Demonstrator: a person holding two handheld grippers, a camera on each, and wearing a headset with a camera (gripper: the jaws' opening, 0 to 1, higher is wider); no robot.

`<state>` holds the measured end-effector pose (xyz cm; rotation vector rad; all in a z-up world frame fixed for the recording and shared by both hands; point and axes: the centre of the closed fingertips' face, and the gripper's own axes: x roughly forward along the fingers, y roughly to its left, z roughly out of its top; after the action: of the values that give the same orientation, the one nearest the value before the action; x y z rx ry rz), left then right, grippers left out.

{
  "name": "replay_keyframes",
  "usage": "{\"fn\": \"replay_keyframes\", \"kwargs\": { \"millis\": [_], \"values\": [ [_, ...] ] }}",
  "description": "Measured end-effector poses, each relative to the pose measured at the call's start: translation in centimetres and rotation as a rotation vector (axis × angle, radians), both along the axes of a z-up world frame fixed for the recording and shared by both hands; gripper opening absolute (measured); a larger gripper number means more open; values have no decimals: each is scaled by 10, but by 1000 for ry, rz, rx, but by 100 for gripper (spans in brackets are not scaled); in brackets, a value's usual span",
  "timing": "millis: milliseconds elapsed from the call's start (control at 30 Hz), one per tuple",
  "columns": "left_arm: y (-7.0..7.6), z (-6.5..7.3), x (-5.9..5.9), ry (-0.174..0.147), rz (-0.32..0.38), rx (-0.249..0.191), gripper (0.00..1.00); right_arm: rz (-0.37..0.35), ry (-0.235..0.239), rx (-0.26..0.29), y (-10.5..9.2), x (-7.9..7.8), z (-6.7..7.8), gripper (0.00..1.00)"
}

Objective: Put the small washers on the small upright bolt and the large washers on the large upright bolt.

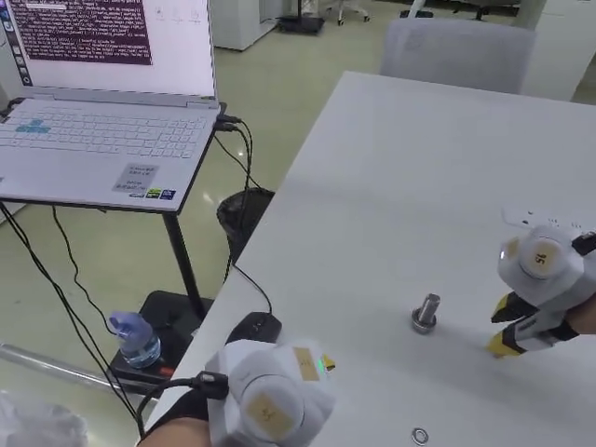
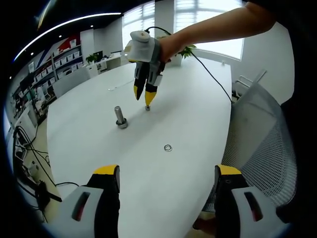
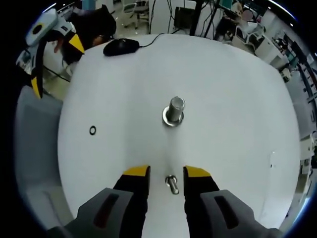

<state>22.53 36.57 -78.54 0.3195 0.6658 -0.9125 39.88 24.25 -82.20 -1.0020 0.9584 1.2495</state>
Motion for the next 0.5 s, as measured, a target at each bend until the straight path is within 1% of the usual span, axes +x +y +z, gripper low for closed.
{"fn": "replay_keyframes", "kwargs": {
  "millis": [67, 133, 200, 267, 300, 500],
  "values": [
    [0, 1, -1, -6, -4, 5, 78, 9, -6, 8, 5, -3, 4, 28],
    [0, 2, -3, -2, -5, 4, 77, 13, -6, 18, 9, -8, 8, 28],
    [1, 3, -3, -7, -3, 6, 77, 25, -6, 21, 11, -10, 5, 28],
    [1, 4, -3, -10, -3, 3, 77, 39, -8, 18, 13, -15, 5, 28],
    [1, 6, -3, -18, -1, 2, 77, 43, -5, 19, 14, -17, 6, 28],
    [2, 10, -5, -26, 4, -2, 77, 65, 1, 32, 21, -34, 11, 28]
  ]
}}
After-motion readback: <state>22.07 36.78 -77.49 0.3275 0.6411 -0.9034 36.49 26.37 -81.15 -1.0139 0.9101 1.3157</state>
